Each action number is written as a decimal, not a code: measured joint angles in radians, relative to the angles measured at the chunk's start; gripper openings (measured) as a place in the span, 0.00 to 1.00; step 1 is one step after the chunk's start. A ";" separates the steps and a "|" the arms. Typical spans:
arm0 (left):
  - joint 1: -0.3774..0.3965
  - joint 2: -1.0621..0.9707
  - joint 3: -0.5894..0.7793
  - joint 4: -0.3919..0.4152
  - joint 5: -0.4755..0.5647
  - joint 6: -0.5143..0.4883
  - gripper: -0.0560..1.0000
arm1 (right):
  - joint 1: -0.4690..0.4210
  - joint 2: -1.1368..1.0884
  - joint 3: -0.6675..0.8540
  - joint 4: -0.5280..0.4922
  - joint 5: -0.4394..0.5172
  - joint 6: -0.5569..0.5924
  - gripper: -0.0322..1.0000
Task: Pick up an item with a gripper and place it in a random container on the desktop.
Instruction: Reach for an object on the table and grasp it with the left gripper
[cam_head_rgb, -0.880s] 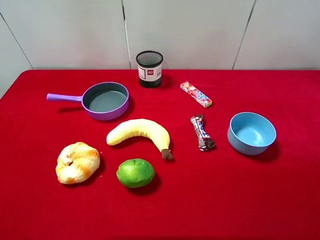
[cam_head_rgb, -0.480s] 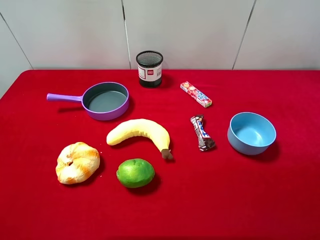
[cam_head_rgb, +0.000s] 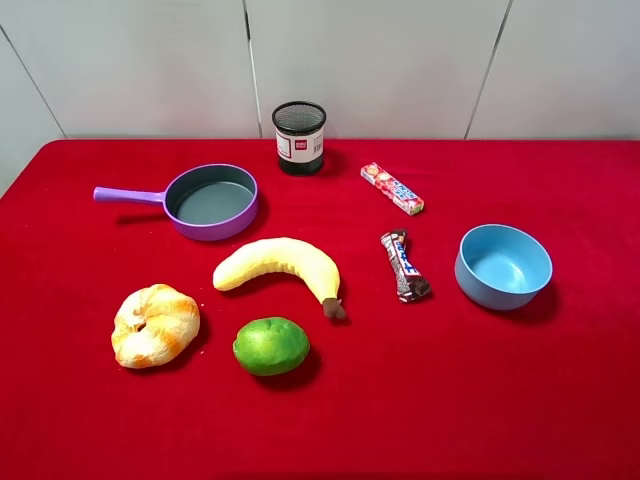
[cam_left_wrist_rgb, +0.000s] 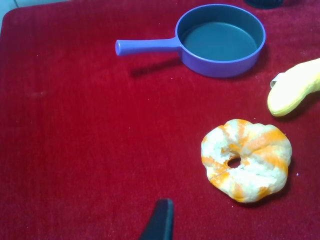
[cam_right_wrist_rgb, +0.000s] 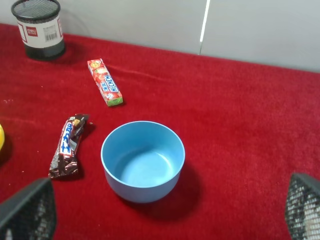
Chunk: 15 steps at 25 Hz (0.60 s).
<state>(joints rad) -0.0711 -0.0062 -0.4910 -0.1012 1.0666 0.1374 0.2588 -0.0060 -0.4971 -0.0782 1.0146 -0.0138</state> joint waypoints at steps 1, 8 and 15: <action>0.000 0.000 0.000 0.000 0.000 0.000 0.81 | 0.000 0.000 0.000 0.000 0.000 0.000 0.70; 0.000 0.000 0.000 0.000 0.000 0.000 0.81 | 0.000 0.000 0.000 0.000 0.000 0.000 0.70; 0.000 0.000 0.000 0.000 0.000 0.000 0.81 | 0.000 0.000 0.000 0.000 0.000 0.000 0.70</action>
<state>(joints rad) -0.0711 -0.0062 -0.4910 -0.1012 1.0666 0.1374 0.2588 -0.0060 -0.4971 -0.0782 1.0146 -0.0138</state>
